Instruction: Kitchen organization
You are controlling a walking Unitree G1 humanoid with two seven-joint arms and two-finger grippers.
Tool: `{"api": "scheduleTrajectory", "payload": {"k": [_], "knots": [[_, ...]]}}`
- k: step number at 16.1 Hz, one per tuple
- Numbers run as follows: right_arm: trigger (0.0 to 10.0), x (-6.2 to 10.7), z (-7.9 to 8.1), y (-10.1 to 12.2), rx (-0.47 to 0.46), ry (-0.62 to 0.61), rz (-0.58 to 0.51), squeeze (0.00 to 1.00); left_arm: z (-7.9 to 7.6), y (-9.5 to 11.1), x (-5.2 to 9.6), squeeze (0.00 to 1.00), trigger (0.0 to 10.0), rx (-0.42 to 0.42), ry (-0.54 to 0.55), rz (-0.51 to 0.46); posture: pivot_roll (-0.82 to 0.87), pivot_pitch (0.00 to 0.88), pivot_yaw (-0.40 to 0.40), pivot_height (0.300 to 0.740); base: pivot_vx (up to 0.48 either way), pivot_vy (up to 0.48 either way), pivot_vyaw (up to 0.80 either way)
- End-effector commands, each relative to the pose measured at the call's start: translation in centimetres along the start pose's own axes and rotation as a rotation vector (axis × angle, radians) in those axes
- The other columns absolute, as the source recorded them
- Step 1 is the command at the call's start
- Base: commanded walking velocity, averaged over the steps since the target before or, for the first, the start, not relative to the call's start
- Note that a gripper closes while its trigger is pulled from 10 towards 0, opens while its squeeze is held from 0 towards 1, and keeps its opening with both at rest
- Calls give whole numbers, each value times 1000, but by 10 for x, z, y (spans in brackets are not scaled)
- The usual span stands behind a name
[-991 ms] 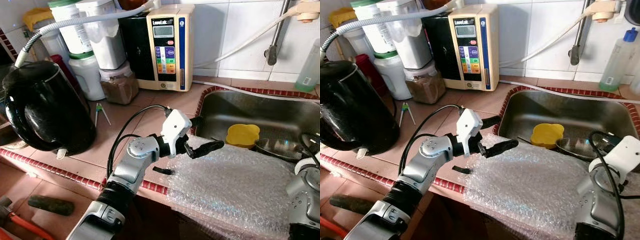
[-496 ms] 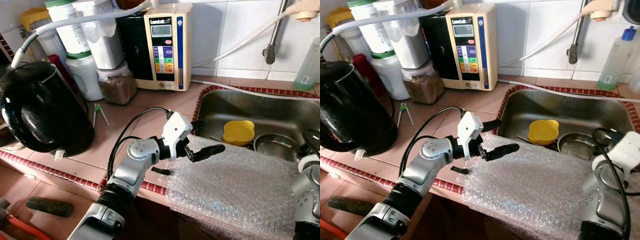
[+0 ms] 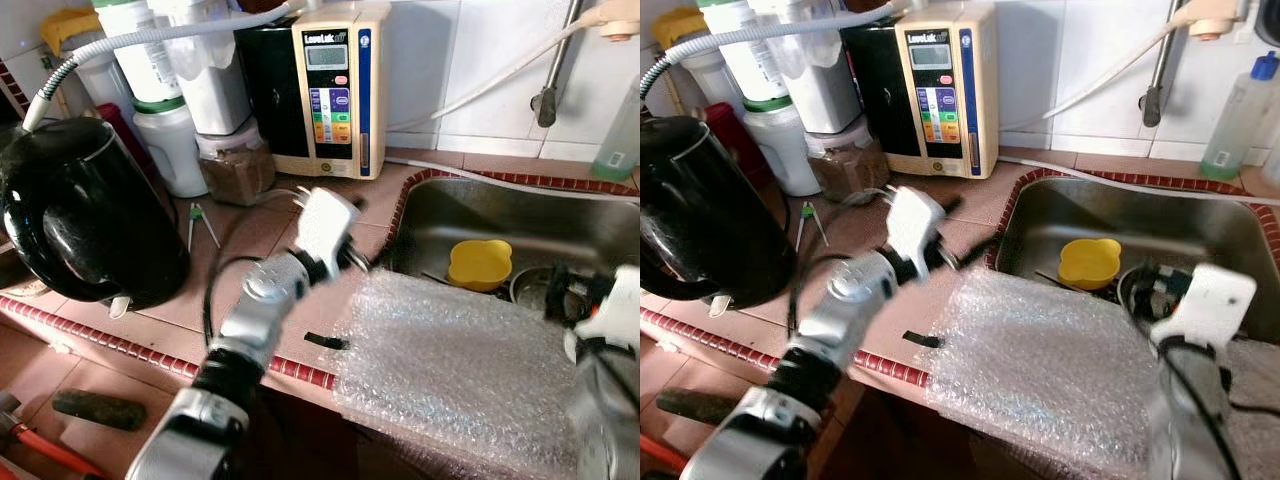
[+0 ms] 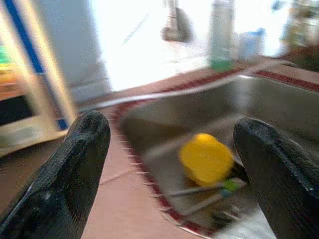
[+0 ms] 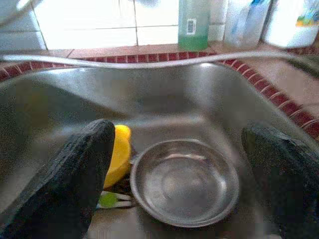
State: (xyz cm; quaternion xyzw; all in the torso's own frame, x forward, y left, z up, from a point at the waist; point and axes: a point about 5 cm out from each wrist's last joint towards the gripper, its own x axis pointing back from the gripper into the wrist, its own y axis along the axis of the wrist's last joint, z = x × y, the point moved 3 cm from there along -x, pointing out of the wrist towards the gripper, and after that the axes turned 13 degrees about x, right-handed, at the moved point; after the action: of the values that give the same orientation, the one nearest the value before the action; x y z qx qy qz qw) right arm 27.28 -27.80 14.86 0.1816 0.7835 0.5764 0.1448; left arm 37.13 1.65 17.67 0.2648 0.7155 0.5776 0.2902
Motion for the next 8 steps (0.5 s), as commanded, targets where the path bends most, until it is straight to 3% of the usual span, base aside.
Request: {"api": "scheduleTrajectory", "payload": {"k": [1, 2, 3, 4, 5, 6, 7, 8], "knots": [[10000, 6, 3, 20, 35, 30, -101, 1000, 14, 6, 2, 1000, 10000, 9, 84, -20, -81, 0, 122, 740, 0, 0, 0], [10000, 13, 5, 27, 65, 49, -136, 1000, 22, 5, 4, 980, 10000, 37, 112, 2, -74, 0, 113, 740, 0, 0, 0], [10000, 16, 7, 29, 76, 57, -141, 1000, 27, 3, 7, 0, 10000, 28, 106, 26, -68, 0, 107, 740, 0, 0, 0], [10000, 19, 9, 30, 93, 71, -145, 1000, 31, 4, 9, 0, 10000, 11, 107, 37, -63, 0, 105, 740, 0, 0, 0], [10000, 22, 11, 30, 83, 84, -140, 855, 34, 7, 11, 0, 10000, 5, 107, 39, -57, 0, 104, 740, 0, 0, 0], [10000, 26, 12, 29, 86, 92, -135, 161, 37, 7, 15, 0, 10000, 3, 122, 47, -57, 0, 106, 740, 0, 0, 0], [10000, 30, 16, 31, 81, 114, -134, 0, 44, 4, 20, 0, 10000, 34, 172, 66, -66, 0, 123, 740, 0, 0, 0], [10000, 36, 22, 34, 107, 161, -145, 0, 48, -3, 27, 0, 10000, 123, 191, 96, -69, 0, 128, 740, 0, 0, 0]]}}
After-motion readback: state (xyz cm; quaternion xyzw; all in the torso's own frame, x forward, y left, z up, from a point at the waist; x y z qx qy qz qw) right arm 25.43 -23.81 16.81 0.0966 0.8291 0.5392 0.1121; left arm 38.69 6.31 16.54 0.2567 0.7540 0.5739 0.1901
